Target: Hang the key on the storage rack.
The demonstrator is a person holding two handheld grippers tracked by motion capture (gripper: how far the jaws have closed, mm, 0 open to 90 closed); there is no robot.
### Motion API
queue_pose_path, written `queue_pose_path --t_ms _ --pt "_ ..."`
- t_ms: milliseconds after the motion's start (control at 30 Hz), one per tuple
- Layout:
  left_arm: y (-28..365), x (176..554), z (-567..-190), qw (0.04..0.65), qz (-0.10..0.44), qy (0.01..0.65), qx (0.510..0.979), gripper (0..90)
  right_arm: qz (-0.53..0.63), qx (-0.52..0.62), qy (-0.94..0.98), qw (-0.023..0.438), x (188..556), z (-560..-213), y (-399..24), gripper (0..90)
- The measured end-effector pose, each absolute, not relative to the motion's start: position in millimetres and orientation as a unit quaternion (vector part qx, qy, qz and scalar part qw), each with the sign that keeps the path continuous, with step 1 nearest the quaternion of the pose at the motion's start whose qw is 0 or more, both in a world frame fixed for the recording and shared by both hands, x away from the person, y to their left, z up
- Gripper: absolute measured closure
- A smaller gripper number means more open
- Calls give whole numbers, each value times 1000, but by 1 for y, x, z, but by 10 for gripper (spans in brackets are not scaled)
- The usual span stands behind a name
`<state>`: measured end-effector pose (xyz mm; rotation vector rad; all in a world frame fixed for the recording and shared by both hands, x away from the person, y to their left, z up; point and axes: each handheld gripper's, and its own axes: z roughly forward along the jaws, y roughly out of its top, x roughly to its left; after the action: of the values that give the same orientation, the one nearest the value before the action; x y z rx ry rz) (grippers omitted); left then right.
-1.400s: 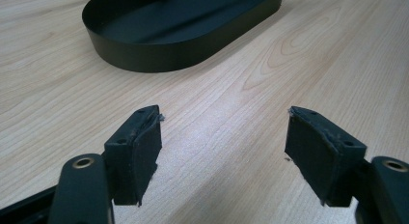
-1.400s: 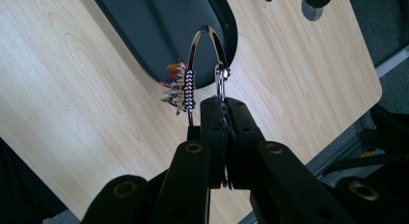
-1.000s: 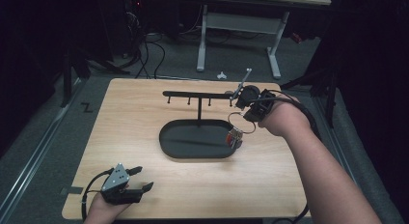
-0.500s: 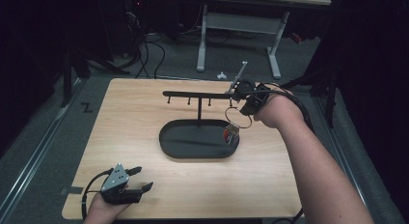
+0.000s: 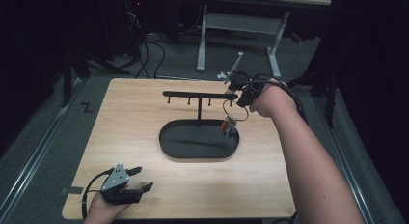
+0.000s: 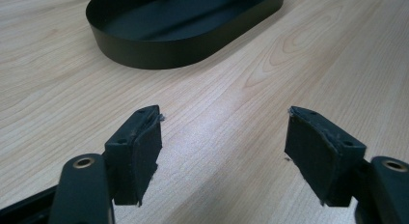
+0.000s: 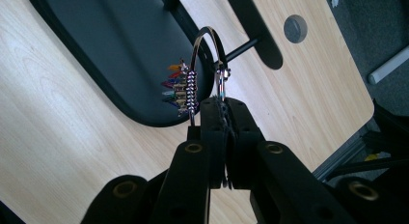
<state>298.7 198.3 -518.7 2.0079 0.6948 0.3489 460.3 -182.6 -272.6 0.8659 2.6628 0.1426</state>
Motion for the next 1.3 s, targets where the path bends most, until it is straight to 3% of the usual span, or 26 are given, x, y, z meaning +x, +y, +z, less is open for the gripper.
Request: queue_pose_path --t_ms 800,1300 --pt "200 299 -519 474 144 285 820 293 37 323 936 133 500 -300 -182 875" --pt "199 299 -519 475 145 284 820 293 55 332 929 154 493 -290 -179 802"
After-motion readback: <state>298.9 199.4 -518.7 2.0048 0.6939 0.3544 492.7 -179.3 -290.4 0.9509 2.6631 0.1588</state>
